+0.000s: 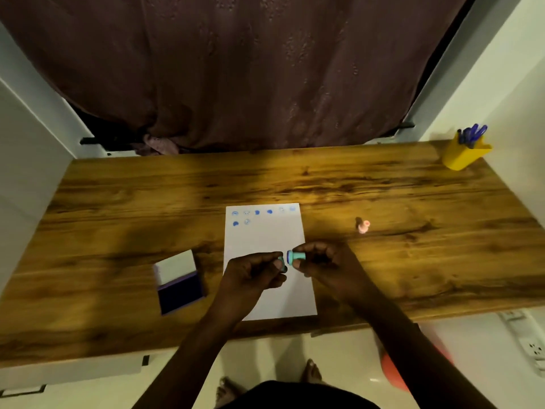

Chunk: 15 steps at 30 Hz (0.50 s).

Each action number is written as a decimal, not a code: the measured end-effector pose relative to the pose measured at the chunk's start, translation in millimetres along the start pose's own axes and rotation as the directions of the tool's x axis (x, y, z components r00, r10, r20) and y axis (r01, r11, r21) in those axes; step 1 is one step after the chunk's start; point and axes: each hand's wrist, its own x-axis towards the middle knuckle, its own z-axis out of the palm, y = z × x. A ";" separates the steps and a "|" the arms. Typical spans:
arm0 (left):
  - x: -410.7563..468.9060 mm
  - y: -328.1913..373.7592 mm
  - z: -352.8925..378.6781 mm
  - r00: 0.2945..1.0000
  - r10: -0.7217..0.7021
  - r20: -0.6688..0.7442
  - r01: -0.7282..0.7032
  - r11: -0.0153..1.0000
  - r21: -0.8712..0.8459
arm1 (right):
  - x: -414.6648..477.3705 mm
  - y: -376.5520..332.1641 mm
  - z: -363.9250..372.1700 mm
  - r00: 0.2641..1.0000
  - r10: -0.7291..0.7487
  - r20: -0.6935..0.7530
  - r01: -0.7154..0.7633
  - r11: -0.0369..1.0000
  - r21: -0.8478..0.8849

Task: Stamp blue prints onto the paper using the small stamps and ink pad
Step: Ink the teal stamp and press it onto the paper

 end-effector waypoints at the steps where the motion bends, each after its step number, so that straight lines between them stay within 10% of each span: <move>1: -0.1 1.7 5.4 1.000 0.007 0.023 -0.007 1.000 0.005 | -3.0 4.1 -3.5 1.000 -0.015 -0.008 0.015 1.000 -0.011; 15: 9.5 -0.9 52.1 0.995 0.011 0.103 -0.014 1.000 0.024 | -19.8 24.4 -52.4 0.985 -0.172 0.025 0.174 0.977 -0.126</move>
